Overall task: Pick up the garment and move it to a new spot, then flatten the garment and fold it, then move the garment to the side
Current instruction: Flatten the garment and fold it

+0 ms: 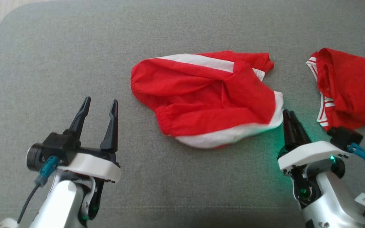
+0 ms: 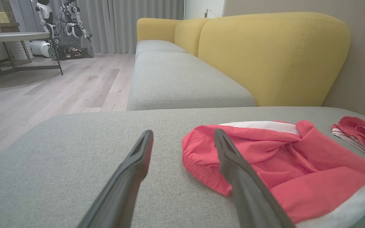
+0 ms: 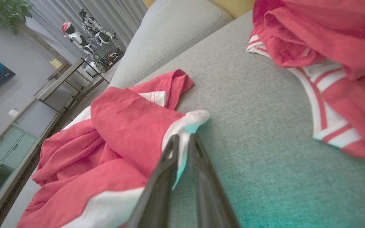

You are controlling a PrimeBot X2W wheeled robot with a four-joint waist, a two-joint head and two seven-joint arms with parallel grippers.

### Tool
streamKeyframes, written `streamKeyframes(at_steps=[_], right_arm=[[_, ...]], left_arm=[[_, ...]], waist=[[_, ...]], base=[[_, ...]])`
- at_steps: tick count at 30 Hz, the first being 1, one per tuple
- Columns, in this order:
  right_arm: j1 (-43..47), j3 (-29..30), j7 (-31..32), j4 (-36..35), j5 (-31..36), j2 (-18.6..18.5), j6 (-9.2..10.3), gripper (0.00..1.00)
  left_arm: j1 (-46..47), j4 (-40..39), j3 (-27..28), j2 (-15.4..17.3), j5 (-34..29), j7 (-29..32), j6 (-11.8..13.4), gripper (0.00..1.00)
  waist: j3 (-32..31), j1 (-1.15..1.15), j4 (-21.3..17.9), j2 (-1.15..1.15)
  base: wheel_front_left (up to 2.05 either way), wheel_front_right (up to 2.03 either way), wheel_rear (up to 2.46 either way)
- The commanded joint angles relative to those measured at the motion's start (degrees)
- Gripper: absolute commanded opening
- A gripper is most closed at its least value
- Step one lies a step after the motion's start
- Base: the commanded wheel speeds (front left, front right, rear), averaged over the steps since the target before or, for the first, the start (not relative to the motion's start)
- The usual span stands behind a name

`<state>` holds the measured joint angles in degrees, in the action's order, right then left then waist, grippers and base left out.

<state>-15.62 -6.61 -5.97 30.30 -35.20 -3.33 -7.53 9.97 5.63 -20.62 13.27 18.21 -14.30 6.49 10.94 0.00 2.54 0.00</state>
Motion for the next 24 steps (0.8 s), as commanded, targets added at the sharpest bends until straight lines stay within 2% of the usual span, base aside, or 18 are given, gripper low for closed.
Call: streamKeyframes(at_steps=[1,4,7,13,19,24], right_arm=[[-0.97,-1.00,-0.94,-2.25,0.45,0.46,0.04,1.00],[-0.18,-0.10,-2.81,-4.84,4.54,0.46,0.04,1.00],[0.85,1.82,-3.69,-9.24,11.84,0.42,0.04,1.00],[4.45,4.64,-1.16,-21.72,24.55,0.39,0.04,1.00],[9.27,4.02,3.26,-31.08,28.41,0.42,0.04,1.00],[12.94,3.92,6.09,-34.97,28.40,0.44,0.04,1.00]], left_arm=[[1.23,-1.78,2.46,1.29,-0.36,-0.69,-0.11,1.00],[0.47,-1.93,2.81,1.39,-0.29,-0.69,0.19,1.00],[-0.57,-2.32,3.36,1.54,-0.20,-0.69,0.70,1.00],[-2.83,-3.40,4.08,1.94,-0.08,-0.70,1.58,1.00],[-5.51,-4.15,4.21,2.41,0.16,-0.68,2.21,1.00],[-7.49,-4.58,3.84,2.82,0.22,-0.24,2.61,1.00]], waist=[[-0.20,0.00,-0.07,0.00],[-0.98,0.00,-0.36,0.00],[-1.84,0.00,-0.68,0.00],[-3.79,0.00,-1.12,0.00],[-5.96,0.00,-1.40,0.00],[-7.44,0.00,-1.39,0.00]], base=[[0.00,0.00,0.00],[0.00,0.00,0.00],[0.00,0.00,0.00],[0.00,0.00,0.00],[0.00,0.00,0.00],[0.00,0.00,0.00]])
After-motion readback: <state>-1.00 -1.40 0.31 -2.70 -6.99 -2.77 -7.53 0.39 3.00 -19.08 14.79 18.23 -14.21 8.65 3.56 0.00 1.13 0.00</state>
